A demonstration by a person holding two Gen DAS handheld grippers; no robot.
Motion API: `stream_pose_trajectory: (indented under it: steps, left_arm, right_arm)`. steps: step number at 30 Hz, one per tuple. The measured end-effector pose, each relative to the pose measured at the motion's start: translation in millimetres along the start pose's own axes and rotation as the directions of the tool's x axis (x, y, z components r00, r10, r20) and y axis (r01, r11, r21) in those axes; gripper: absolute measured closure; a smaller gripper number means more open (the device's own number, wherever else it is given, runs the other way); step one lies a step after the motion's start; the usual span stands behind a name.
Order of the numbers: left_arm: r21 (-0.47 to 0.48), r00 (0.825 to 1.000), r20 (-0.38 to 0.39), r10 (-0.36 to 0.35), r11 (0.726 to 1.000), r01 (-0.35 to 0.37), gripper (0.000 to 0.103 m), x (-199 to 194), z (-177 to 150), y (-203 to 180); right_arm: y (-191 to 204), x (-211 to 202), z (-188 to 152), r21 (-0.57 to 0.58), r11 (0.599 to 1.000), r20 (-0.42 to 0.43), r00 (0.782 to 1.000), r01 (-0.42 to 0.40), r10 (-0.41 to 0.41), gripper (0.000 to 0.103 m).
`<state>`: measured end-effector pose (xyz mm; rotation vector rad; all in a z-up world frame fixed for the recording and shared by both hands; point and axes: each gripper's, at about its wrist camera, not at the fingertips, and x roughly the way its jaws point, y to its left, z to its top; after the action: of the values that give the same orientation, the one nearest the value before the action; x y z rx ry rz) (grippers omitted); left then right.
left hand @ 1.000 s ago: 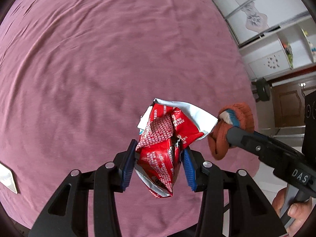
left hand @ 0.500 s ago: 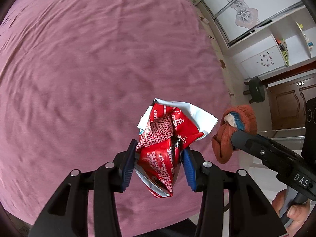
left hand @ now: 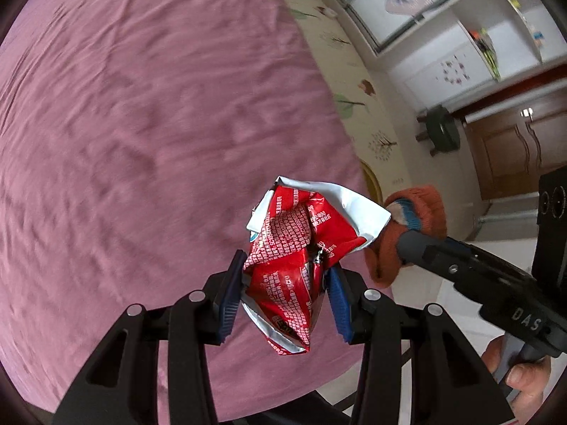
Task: Collect trash
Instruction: 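Carry the wrapper and sock over the yellow bin and open both tools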
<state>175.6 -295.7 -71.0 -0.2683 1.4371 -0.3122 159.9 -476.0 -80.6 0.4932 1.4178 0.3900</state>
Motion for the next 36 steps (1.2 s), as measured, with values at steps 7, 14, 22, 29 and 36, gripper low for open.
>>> stream_pose_trajectory:
  steps: [7,14,22,29,36]
  left_arm:
    - [0.142,0.998,-0.059,0.008,0.99,0.001,0.059,26.9,25.2,-53.8]
    - [0.227,0.992,-0.123,-0.001,0.973,0.029,0.059,68.2,49.7,-105.2]
    - [0.342,0.984,-0.177,0.001,0.938,0.061,0.059,118.4,71.4,-175.4]
    - [0.373,0.969,-0.245,-0.011,0.922,0.105,0.058,172.2,86.8,-228.2]
    - [0.391,0.957,-0.287,-0.046,0.906,0.161,0.051,209.0,101.5,-263.1]
  right_arm:
    - [-52.6,-15.5,0.4,0.134,0.991,0.053,0.999,0.004,-0.011,0.069]
    - [-115.8,-32.0,2.3,0.265,0.964,0.105,0.994,0.011,-0.041,0.069]
    - [-185.2,-45.2,3.1,0.367,0.93,0.136,0.987,0.029,-0.084,0.069]
    - [-251.9,-49.3,0.4,0.465,0.884,0.146,0.98,0.054,-0.136,0.068]
    - [-294.2,-50.3,7.4,0.5,0.863,0.138,0.977,0.07,-0.16,0.062]
